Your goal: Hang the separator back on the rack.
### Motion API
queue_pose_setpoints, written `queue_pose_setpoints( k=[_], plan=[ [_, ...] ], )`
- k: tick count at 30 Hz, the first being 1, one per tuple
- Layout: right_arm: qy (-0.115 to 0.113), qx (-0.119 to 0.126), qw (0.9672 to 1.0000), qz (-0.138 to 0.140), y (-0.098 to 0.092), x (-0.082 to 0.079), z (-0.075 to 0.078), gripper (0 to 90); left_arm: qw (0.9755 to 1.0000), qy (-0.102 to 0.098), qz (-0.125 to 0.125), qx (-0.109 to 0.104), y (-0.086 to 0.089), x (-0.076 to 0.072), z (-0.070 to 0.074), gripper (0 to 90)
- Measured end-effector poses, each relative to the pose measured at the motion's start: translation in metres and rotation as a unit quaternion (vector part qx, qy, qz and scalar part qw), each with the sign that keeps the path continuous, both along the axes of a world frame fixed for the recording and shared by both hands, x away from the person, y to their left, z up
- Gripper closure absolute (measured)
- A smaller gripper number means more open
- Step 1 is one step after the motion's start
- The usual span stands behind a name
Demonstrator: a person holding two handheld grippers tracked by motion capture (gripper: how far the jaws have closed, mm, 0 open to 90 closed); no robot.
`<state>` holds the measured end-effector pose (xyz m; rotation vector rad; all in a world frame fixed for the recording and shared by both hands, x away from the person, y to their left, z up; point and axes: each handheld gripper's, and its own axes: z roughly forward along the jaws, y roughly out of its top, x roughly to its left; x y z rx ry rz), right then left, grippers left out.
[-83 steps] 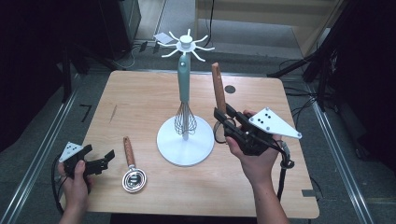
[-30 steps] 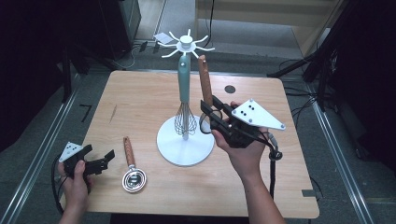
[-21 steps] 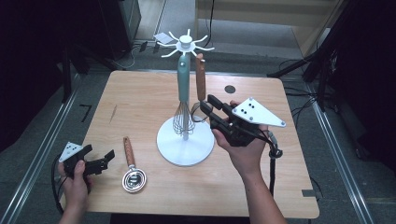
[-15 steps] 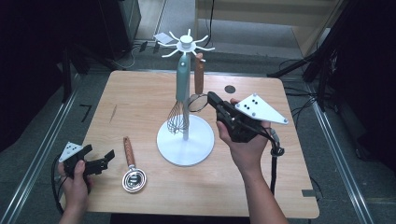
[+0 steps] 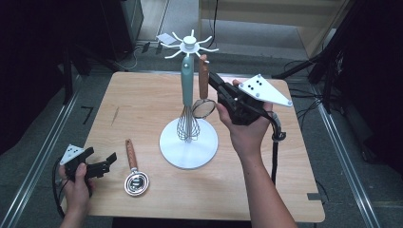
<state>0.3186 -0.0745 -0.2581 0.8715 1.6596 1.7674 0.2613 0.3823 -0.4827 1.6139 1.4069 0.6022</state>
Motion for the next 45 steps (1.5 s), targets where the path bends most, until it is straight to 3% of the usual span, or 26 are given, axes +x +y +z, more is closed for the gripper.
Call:
queue_pose_setpoints(
  k=[18,25,31,38,45],
  plan=[
    [-0.014,-0.005,0.9997,0.020,0.010,-0.009,0.009,90.0,1.0000,0.000,0.000,0.000,0.000,0.000,0.000,0.0],
    [-0.016,-0.007,0.9992,0.035,0.022,-0.015,0.009,90.0,1.0000,0.000,-0.001,0.000,0.000,0.000,0.000,0.0],
    [-0.017,-0.023,0.9986,0.045,0.032,-0.015,0.009,90.0,1.0000,0.001,-0.001,0.000,0.000,0.000,0.000,0.0],
    [-0.015,-0.028,0.9990,0.031,0.026,-0.014,0.005,90.0,1.0000,0.000,0.000,0.001,0.000,0.000,0.000,0.0],
    [-0.005,-0.033,0.9994,0.004,0.005,-0.009,-0.012,90.0,1.0000,0.000,-0.001,0.000,0.000,0.000,0.000,0.0]
  ],
)
